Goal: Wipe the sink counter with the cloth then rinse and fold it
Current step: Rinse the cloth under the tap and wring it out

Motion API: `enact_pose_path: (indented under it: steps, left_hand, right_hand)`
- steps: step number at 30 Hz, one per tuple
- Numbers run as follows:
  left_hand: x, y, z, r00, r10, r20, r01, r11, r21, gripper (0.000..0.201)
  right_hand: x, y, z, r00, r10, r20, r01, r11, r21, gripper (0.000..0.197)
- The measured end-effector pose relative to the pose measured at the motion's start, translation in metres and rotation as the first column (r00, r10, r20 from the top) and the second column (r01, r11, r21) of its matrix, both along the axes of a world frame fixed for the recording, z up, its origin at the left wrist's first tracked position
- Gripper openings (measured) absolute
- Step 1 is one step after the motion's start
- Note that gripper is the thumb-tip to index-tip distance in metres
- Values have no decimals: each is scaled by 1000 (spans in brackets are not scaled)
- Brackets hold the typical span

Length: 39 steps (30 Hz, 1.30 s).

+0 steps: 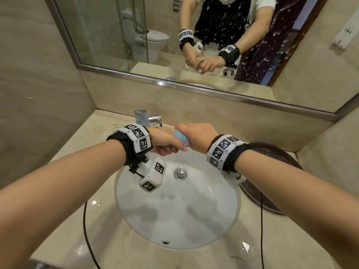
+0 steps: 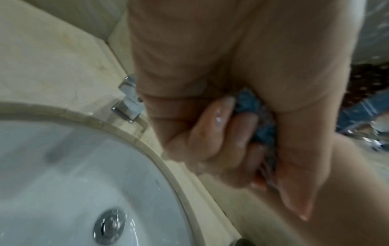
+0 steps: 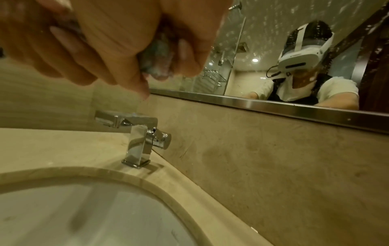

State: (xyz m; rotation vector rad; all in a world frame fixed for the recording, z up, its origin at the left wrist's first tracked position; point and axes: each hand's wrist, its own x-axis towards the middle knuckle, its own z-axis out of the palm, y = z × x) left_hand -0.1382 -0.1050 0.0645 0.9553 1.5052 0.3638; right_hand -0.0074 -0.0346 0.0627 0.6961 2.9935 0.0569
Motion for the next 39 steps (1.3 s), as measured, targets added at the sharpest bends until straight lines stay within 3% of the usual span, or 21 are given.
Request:
enact_pose_path:
  steps: [2,3,7,9,11,13,16,22,24,27,28,31,33,35,39]
  left_hand:
    - [3,5,0,972,-53,-231,65,997,47,20]
    - [4,7,1,923,-96,-373,138,987,86,17]
    - [9,7,4,583,-215,-783,446,891,87,23]
    - [13,4,3,395,-230,-890,523,852,12,23]
    - [14,2,-1,282,-172,-944,548,836,12,25]
    - [13,1,-6,252,-93,-963,571,818,70,26]
    - [8,0,-12,202,-17,-979,616,779,114,28]
    - [4,-2,-18,110,4,-994,682,727,78,30]
    - [4,-2,-20,121,12,-993,671,736,91,29]
    - [1,-1,-21,210,18,-978,609,780,145,29]
    - [-1,-1,-21,266,16,-964,576,799,172,30]
    - [-8,-2,-19,492,26,-870,457,843,284,37]
    - [-12,-3,-18,655,63,-753,356,853,381,46]
    - [-16,-5,-16,732,134,-668,258,853,453,44]
    - [-24,-13,-18,828,270,-492,41,845,533,28]
  right_hand:
    - [-4,-3,7,998,-43,44,41,998,54,26]
    - [-7,-4,8,997,-55,56,51,997,66,22]
    - [-14,-10,7,988,-96,118,91,994,54,22]
    - [-16,-13,5,976,-149,160,153,988,-10,23]
    - [-20,-15,5,957,-217,192,237,967,-92,21]
    - [-22,-14,3,941,-275,196,313,927,-206,19]
    - [-26,-14,-2,927,-322,190,371,856,-359,36]
    - [-25,-11,-9,879,-452,153,429,609,-667,34]
    - [-24,-9,-11,877,-457,149,425,591,-686,33]
    - [-24,-6,-15,910,-398,117,374,667,-644,28]
    - [-24,-5,-16,925,-364,106,344,687,-640,24]
    - [-18,-1,-16,930,-365,42,275,616,-738,27]
    - [-12,5,-13,901,-434,-14,270,584,-765,39]
    - [-7,12,-13,848,-523,-84,268,561,-783,51]
    - [4,28,-15,724,-639,-260,191,548,-815,21]
